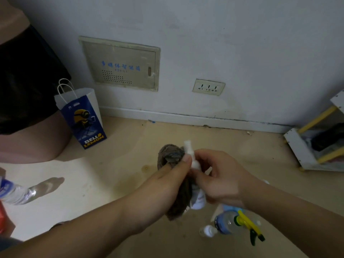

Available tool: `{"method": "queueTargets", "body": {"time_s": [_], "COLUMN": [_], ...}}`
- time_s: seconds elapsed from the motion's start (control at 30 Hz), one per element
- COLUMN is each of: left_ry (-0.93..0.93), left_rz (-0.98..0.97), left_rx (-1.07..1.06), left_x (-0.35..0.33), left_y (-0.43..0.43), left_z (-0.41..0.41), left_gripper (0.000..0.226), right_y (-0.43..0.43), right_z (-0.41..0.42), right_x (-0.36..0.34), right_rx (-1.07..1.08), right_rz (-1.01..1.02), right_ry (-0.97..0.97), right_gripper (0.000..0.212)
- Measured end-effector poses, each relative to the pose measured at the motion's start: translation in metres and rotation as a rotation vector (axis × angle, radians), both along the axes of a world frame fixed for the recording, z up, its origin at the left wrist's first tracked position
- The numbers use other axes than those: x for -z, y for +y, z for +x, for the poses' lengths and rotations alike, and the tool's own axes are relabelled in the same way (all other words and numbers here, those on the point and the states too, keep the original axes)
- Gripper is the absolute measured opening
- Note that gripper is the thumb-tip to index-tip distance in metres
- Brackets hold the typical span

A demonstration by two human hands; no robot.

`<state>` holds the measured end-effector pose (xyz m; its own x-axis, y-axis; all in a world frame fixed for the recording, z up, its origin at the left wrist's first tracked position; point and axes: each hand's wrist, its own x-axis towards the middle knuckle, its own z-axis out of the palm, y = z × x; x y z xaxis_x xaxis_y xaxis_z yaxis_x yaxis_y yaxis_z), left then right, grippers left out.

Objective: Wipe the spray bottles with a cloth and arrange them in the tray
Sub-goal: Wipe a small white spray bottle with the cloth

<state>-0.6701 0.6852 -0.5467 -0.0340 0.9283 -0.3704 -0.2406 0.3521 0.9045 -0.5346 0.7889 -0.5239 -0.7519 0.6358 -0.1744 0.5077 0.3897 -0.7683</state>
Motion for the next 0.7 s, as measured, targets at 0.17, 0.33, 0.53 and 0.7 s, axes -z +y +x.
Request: {"method": "queueTargets", "body": {"time_s": [0.17, 0.33, 0.53, 0.7], "left_ry": [0.109, 0.092, 0.59, 0.931], "left_rz": [-0.02, -0.149, -0.257, -0.097], "left_rx": [-0.003, -0.147, 0.286, 0.122], "left_x": [-0.013, -0.007, -0.014, -0.016], "left_y": [-0.011, 0.0, -0.011, -0.008], "left_z": [0.01, -0.003, -0.012, -0.031], "left_gripper": [0.034, 0.039, 0.038, 0.022], "right_y": [0.01, -0.011, 0.021, 0.012], "right_z": [0.002, -0.005, 0.002, -0.001], "right_x": [0.002, 0.005, 0.011, 0.011], "right_rx": [0.073, -0.039, 0.188, 0.109], "right_rz": [0.011, 0.059, 0.027, -0.011], "right_ry": [-0.027, -0.047, -0.146, -0.118], "right_gripper": [0.011, 0.017, 0.021, 0.009]}}
